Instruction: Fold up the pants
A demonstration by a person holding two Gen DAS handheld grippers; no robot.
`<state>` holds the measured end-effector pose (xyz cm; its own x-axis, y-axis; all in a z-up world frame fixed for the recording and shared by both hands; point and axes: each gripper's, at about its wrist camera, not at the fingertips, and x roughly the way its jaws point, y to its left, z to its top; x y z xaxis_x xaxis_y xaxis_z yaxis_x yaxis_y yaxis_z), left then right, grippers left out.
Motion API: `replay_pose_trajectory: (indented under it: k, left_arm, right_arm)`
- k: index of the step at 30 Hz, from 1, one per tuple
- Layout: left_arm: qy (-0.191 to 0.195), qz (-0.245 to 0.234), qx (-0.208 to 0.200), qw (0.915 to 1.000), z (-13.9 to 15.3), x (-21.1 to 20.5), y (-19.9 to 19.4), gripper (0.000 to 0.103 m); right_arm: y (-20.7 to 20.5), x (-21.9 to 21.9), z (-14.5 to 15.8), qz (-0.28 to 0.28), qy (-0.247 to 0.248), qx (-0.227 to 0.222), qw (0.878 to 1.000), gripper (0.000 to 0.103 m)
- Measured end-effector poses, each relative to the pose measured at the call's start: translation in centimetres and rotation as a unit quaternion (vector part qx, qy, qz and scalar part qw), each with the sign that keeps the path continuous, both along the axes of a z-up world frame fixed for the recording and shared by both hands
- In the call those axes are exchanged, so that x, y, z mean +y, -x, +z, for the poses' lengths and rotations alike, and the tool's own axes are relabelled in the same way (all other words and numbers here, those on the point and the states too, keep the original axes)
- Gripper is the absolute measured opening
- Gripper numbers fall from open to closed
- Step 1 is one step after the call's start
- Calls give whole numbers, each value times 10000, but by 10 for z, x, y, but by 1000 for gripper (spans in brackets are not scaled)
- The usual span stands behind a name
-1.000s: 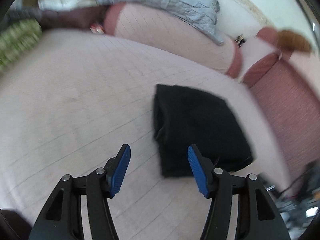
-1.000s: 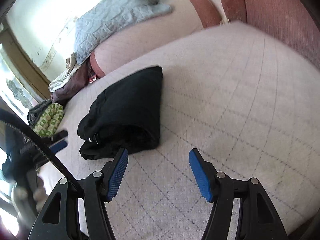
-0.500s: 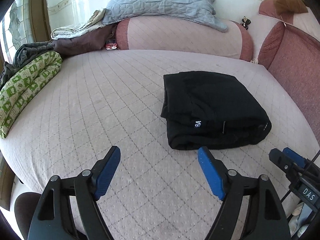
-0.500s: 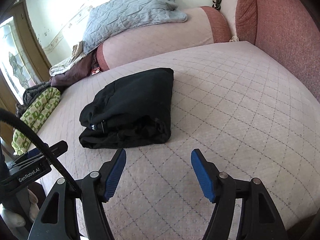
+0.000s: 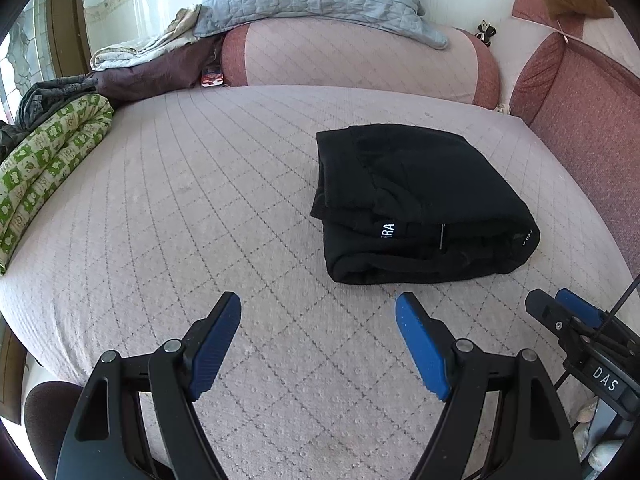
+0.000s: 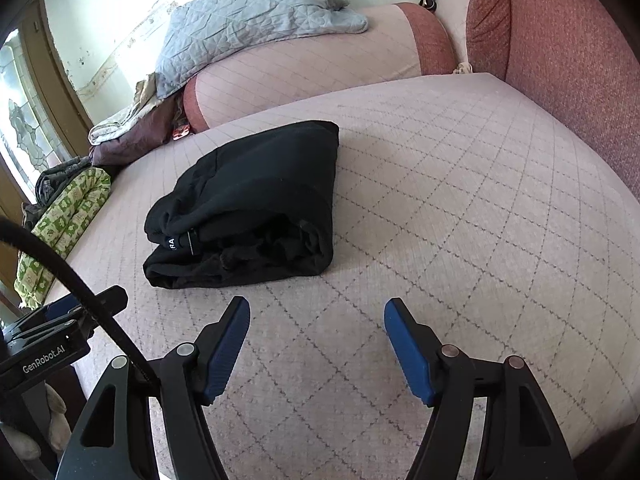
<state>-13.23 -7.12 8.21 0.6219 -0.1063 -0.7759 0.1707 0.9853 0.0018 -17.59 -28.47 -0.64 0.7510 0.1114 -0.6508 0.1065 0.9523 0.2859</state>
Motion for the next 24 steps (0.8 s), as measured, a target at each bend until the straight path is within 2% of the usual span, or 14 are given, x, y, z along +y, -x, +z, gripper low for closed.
replay_pose_trajectory:
  k: [9,12,15,17,19,22,24]
  left_arm:
    - [217,-80,325,9992,-10,8,-24,79]
    - [175,-99,278,9994,-6,13,-43,79]
    - [224,-112,277,9993,0,19,-63,79]
    - [462,-73,421,9980,2,26,-76,79]
    - [825,-66,633,9946,3,32,-92,79]
    - [1269,-169,986,9869,-3,32,-117,79]
    - [1455,-237,1202,9817,-10,28,-131,79]
  right_arm:
    - [-2,-2,-1,-76,39,56,9999,75]
    - [-3,-13,10,-154,-118,45,9998,75]
    - [-3,-20,30,-245,48,-37,9997,76]
    - [-8,-26,44,-259,86,-31,9996,78]
    - [-20,-32,57,-219,-100,76,9997,82]
    - [-60,-42,69,-141,-581,418,9973,84]
    - [-89,-44,69,-168,-688,640,9954,84]
